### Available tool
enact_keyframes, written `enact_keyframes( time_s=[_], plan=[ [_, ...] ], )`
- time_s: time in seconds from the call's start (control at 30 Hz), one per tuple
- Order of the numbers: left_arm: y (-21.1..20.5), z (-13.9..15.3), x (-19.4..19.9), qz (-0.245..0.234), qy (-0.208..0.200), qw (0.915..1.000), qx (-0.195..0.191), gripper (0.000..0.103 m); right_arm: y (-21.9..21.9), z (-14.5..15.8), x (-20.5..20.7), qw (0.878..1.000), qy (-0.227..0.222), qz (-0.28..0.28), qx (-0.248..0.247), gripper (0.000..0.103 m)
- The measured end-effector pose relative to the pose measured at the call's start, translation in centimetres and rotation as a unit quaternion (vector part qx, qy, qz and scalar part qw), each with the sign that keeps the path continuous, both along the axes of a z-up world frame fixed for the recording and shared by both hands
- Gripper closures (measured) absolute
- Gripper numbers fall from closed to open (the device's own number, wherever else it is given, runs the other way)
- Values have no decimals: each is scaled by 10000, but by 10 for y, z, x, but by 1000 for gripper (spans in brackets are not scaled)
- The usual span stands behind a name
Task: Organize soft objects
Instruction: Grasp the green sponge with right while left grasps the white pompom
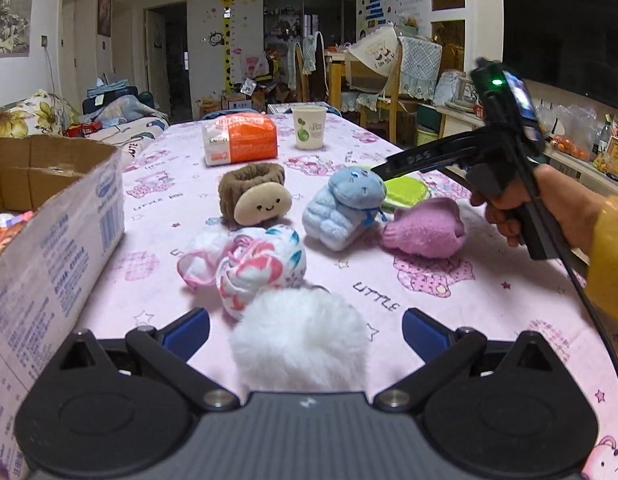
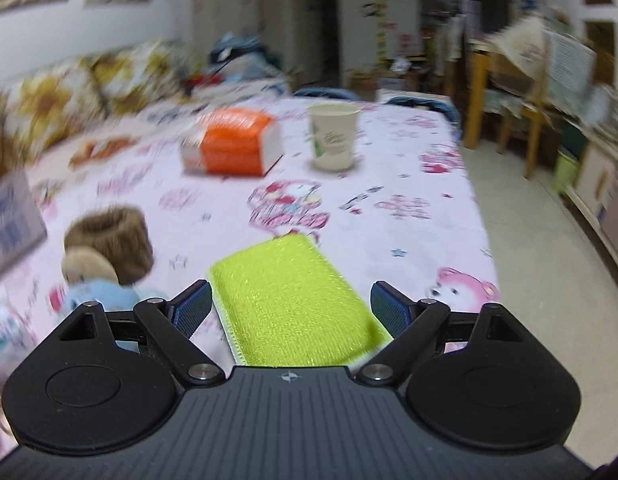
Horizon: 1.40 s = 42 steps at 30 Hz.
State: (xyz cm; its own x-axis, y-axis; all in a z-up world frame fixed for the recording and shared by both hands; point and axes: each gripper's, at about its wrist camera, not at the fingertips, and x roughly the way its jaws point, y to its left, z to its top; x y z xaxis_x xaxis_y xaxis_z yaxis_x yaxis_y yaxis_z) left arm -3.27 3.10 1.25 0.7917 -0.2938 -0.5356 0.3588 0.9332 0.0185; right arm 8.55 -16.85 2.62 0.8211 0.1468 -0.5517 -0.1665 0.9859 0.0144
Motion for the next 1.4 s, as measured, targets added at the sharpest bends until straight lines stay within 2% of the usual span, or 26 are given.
enact_keyframes(
  time_s=[0.1, 0.33, 0.43, 0.53, 0.7, 0.87, 1.0, 1.3, 1.4],
  plan=[
    [-3, -1, 3, -70, 58, 10000, 27, 1, -4, -11, 18, 9994, 162, 134, -260, 0],
    [-6, -6, 8, -61, 204, 9998, 53, 3, -16, -17, 21, 9970, 356, 624, -285, 0],
    [-9, -9, 12, -49, 269, 9995, 124, 6, -13, -20, 18, 9937, 457, 838, -591, 0],
    [-10, -13, 13, -77, 356, 9992, 143, 14, -17, -19, 15, 9925, 496, 965, -563, 0],
    [-13, -16, 15, -133, 393, 9991, 95, 29, -25, -22, 17, 9950, 511, 801, -305, 0],
    [-11, -14, 16, -79, 346, 9994, 19, 48, -27, -22, 9, 9964, 384, 722, -227, 0],
    [-10, -13, 17, -100, 340, 9994, -33, 52, -27, -21, 6, 9977, 314, 550, -238, 10],
    [-6, -9, 15, -127, 289, 9993, -200, 54, -17, -18, -4, 9990, 162, 145, -382, 25],
    [-4, -7, 15, -132, 239, 9992, -277, 54, -15, -15, -7, 9992, 134, -11, -373, 27]
  ],
)
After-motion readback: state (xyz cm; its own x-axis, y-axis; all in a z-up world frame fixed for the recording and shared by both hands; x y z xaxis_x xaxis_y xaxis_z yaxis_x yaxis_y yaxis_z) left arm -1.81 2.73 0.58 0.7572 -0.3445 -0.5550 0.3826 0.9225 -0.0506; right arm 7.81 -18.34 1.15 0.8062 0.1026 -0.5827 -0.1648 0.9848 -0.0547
